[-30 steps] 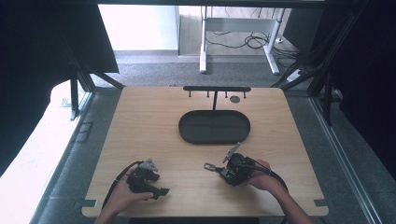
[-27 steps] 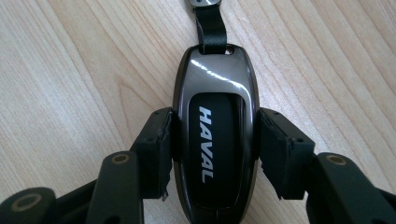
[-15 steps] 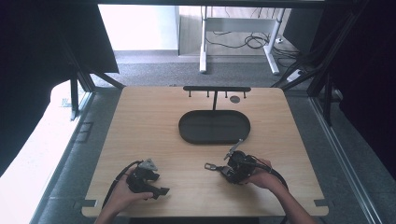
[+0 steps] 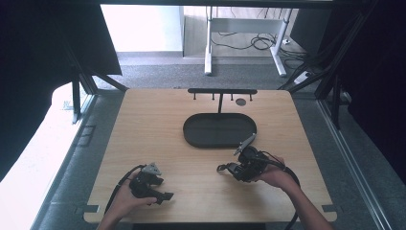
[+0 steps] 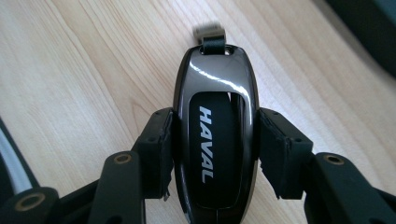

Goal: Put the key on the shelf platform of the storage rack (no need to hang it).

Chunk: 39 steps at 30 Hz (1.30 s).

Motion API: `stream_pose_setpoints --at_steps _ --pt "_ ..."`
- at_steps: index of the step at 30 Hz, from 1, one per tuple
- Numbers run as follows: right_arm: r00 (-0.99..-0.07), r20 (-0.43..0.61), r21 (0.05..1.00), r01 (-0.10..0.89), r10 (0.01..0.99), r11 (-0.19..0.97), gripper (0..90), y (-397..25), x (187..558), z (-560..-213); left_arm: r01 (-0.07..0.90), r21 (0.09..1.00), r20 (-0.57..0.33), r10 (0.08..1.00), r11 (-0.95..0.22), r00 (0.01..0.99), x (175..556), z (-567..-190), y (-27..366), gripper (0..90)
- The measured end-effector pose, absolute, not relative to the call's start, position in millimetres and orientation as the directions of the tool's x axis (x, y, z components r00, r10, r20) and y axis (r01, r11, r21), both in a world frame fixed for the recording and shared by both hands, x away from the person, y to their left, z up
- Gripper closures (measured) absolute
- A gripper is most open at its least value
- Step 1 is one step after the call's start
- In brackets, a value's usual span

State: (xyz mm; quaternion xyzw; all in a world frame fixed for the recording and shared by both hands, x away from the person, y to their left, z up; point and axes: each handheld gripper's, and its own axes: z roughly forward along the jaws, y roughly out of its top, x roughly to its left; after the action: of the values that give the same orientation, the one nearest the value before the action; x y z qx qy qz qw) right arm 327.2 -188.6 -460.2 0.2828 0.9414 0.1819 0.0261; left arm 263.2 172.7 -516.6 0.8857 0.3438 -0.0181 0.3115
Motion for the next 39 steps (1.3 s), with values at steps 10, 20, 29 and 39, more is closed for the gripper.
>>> stream_pose_setpoints --at_steps 10,20,29,39 --pt "-0.848 0.051 0.393 0.503 0.528 0.77 49.6 -188 330 -441 0.625 0.548 -0.251 0.603 -0.556 0.757 262 -516 173 26.1" --pt "-0.848 0.034 0.421 0.492 0.529 0.762 49.6 -188 340 -423 0.623 0.547 -0.249 0.601 -0.56 0.759 263 -516 172 26.1" --pt "-0.849 0.017 0.439 0.481 0.528 0.759 49.6 -181 354 -410 0.623 0.545 -0.249 0.602 -0.561 0.759 263 -517 173 26.1" --pt "-0.845 0.005 0.458 0.478 0.535 0.75 49.6 -172 371 -395 0.623 0.544 -0.247 0.602 -0.562 0.759 263 -516 174 26.1"
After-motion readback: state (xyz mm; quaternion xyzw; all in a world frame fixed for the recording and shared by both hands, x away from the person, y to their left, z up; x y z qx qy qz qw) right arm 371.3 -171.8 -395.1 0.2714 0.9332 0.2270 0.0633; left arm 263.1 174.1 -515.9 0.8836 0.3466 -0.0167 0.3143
